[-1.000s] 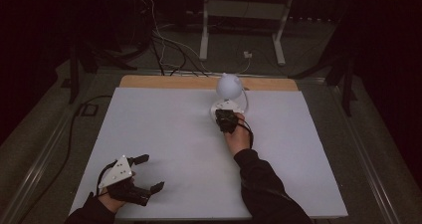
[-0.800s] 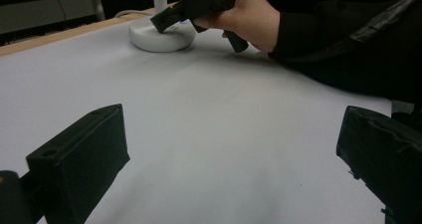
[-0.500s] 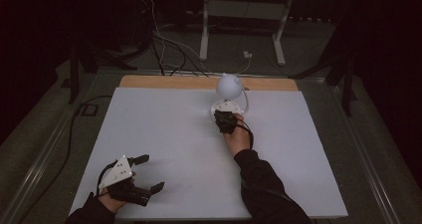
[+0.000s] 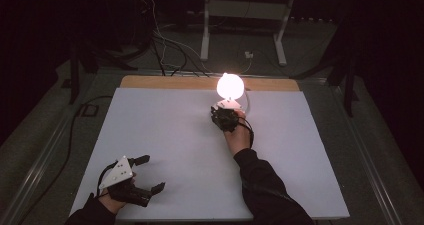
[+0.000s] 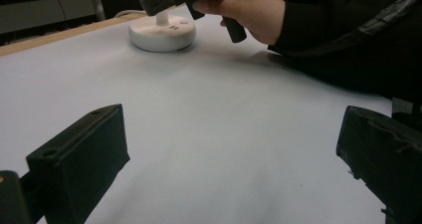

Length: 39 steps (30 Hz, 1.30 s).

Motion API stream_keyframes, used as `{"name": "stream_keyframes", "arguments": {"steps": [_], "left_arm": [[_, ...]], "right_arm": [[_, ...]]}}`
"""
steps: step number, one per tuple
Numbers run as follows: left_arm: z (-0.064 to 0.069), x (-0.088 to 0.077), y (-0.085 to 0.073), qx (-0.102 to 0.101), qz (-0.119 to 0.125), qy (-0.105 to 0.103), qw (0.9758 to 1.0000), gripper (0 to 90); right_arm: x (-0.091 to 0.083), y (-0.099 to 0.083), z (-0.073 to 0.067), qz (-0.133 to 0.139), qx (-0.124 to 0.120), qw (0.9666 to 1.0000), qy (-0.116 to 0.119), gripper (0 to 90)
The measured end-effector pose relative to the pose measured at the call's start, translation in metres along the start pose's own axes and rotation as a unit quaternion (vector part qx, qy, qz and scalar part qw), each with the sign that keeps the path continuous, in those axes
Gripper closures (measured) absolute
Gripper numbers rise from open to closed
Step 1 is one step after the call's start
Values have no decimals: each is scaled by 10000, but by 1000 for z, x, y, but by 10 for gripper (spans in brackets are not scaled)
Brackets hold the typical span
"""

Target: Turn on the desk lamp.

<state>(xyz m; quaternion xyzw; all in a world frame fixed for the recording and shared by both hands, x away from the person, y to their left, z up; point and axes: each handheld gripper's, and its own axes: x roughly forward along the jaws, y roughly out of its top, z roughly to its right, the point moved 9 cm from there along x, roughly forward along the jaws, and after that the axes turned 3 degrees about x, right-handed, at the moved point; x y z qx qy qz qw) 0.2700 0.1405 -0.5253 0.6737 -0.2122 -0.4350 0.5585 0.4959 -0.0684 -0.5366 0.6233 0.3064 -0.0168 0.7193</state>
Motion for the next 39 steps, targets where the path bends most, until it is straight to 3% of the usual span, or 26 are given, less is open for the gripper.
{"name": "stream_keyframes", "arguments": {"steps": [1, 6, 7, 8, 9, 10, 12, 17, 20, 25, 26, 29, 31, 39], "left_arm": [[0, 0, 0, -3, -7, -3, 10000, 3], [0, 0, 0, -3, -9, -2, 10000, 3], [0, 0, 0, -5, -11, 3, 10000, 4], [0, 0, 0, -6, -10, 4, 10000, 4], [0, 0, 0, -8, -9, 5, 10000, 3], [0, 0, 0, -8, -8, 5, 10000, 3], [0, 0, 0, -5, -10, 3, 10000, 4], [0, 0, 0, -6, -9, 2, 10000, 4], [0, 0, 0, -9, -8, 6, 10000, 3], [0, 1, 0, -8, -10, 13, 10000, 3], [0, 1, 0, -10, -13, 14, 10000, 4], [-1, 1, 0, -16, -8, 15, 10000, 3], [-1, 1, 0, -17, -12, 11, 10000, 3], [-1, 2, -1, -18, -31, 5, 10000, 4]], "right_arm": [[-3, 1, -3, 39, 64, 9998, 171, 540], [-6, 1, -8, 52, 31, 9990, 453, 416], [-8, 1, -8, -13, 108, 9988, 467, 350], [-8, 1, -8, -13, 108, 9988, 467, 350], [-11, 1, -8, -55, 232, 9985, 497, 279], [-11, 1, -8, -55, 232, 9985, 497, 279], [-13, 1, -9, -102, 289, 9978, 595, 193], [-23, -2, -15, -111, 72, 9951, 981, 0], [-30, -4, -18, -192, -102, 9928, 1181, 0], [-42, -2, -18, -145, -167, 9899, 1403, 0], [-46, -1, -15, 7, -226, 9907, 1344, 0], [-54, 0, -12, 108, -215, 9892, 1444, 0], [-58, -2, -11, 24, -165, 9875, 1564, 0], [-81, -6, -3, 77, -335, 9861, 1629, 0]]}}
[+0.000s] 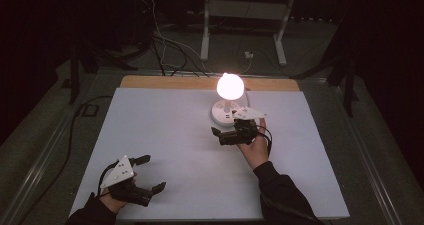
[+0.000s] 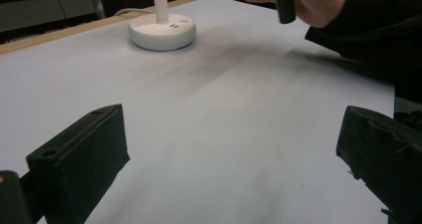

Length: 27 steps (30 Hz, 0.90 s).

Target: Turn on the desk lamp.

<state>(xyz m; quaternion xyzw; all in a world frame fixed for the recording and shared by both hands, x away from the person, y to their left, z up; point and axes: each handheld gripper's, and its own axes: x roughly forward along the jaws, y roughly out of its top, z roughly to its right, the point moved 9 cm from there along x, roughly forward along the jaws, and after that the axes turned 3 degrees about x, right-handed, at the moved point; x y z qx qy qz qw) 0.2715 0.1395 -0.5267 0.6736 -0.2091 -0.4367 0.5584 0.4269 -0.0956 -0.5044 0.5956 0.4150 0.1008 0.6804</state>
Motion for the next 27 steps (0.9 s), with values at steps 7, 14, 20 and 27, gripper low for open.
{"name": "stream_keyframes", "arguments": {"steps": [7, 14, 20, 27], "left_arm": [[0, 0, 0, 5, 3, -10, 10000, 3], [0, 1, 0, -4, -6, -8, 10000, 3], [1, 1, 0, 6, -9, -27, 10000, 4], [1, 1, 0, 16, -11, -29, 10000, 3]], "right_arm": [[-31, -5, 3, 115, 56, 9999, 47, 0], [-56, -19, 10, 72, -8, 10000, -49, 0], [-75, -41, 20, -62, 21, 9998, -186, 0], [-96, -67, 24, -239, 102, 9994, -249, 0]]}}
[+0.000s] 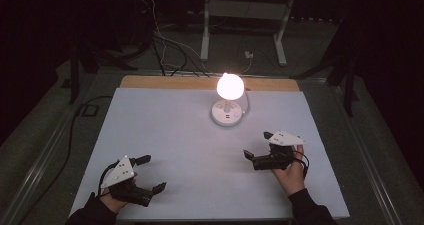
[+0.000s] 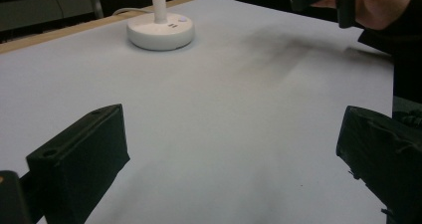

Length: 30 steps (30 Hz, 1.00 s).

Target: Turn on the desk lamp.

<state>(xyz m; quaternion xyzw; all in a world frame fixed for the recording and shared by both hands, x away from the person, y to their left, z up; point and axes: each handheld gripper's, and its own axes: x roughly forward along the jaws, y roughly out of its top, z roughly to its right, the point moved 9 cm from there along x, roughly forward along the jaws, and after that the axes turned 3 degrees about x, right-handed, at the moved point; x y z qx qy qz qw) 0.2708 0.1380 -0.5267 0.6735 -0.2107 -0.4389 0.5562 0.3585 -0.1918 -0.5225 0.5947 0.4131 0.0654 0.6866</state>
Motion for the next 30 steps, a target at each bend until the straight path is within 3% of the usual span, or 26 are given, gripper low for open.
{"name": "stream_keyframes", "arguments": {"steps": [9, 19, 24, 30], "left_arm": [[1, 0, 0, 11, -7, -6, 10000, 3], [1, 0, 0, 33, -11, -23, 10000, 4], [1, 0, 0, 25, -13, -25, 10000, 3], [2, 0, 0, 20, -17, -36, 10000, 3]], "right_arm": [[-23, -28, -1, -118, 18, 9999, -57, 0], [-43, -61, 5, -470, 75, 9988, -125, 0], [-56, -70, 10, -511, 98, 9983, -247, 0], [-67, -80, 15, -585, 262, 9978, -192, 0]]}}
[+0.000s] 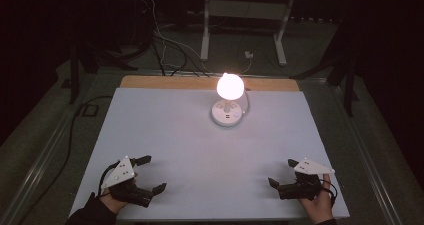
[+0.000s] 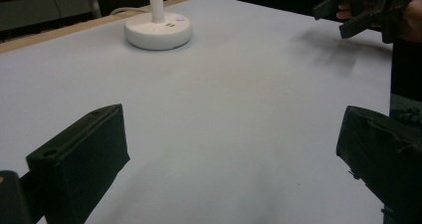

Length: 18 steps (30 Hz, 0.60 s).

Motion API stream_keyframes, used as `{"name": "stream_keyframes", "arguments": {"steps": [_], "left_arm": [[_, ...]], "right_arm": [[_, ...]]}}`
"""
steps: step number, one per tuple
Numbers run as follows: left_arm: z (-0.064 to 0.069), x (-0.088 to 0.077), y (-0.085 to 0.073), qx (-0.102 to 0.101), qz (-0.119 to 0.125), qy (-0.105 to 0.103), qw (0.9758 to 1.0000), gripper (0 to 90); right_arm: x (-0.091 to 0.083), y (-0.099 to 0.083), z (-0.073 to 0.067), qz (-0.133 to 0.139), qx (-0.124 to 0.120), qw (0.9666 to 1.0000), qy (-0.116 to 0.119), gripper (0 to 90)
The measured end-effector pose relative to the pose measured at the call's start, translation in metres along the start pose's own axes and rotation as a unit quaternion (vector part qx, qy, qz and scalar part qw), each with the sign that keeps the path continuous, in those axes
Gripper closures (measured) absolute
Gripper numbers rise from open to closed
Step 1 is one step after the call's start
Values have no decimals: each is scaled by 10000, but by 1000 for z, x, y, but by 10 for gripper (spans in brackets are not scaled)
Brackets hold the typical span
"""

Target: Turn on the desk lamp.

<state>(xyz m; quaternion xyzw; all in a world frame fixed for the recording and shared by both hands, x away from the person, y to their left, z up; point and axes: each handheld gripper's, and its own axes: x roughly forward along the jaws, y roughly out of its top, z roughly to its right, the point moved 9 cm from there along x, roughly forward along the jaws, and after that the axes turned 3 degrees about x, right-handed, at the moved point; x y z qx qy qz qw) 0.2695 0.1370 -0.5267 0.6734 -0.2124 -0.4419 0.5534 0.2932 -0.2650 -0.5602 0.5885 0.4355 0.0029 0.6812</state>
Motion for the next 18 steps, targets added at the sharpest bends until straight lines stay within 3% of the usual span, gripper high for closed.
{"name": "stream_keyframes", "arguments": {"steps": [7, 18], "left_arm": [[0, 0, 0, -3, 4, -19, 10000, 3], [0, 0, 0, -20, 4, -25, 10000, 4]], "right_arm": [[6, -2, 2, -171, -68, 9998, 6, 0], [8, -1, 0, -166, -163, 9997, 35, 0]]}}
